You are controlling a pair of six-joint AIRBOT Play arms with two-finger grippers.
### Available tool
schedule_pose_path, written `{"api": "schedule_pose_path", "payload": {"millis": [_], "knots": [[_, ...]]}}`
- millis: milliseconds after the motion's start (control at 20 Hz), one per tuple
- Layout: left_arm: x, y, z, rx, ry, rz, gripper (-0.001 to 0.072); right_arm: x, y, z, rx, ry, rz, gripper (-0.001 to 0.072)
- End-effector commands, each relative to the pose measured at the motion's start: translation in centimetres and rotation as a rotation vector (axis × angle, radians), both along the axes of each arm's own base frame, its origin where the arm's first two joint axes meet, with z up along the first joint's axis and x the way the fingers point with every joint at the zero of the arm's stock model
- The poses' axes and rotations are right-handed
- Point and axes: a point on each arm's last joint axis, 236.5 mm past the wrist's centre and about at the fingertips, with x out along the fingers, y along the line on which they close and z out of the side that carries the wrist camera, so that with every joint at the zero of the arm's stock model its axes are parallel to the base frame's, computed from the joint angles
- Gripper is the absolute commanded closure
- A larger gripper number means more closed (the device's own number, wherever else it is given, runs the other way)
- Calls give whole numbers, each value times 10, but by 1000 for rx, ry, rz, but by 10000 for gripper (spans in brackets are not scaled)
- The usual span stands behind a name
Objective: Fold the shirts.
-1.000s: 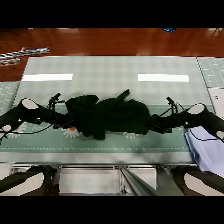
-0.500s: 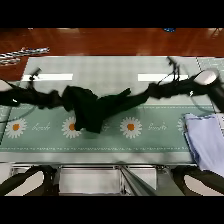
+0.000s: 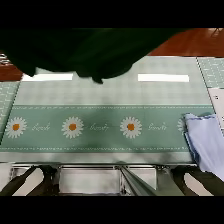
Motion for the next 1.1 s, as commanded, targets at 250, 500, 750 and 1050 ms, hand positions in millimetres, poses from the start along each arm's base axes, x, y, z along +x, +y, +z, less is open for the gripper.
{"api": "schedule_pose_path", "payload": {"millis": [250,500,750,1050], "knots": [[-127,-19,109,321,-346,186,691,-145,-83,40,-240,-111,-364,681],[-142,11,47,449,-120,256,691,-181,-102,-24,-256,86,-441,681],[-118,13,-122,431,383,157,691,-161,-101,-155,-248,434,-418,681],[-67,-25,-319,175,669,65,690,-106,-82,-313,-211,718,-320,682]]}}
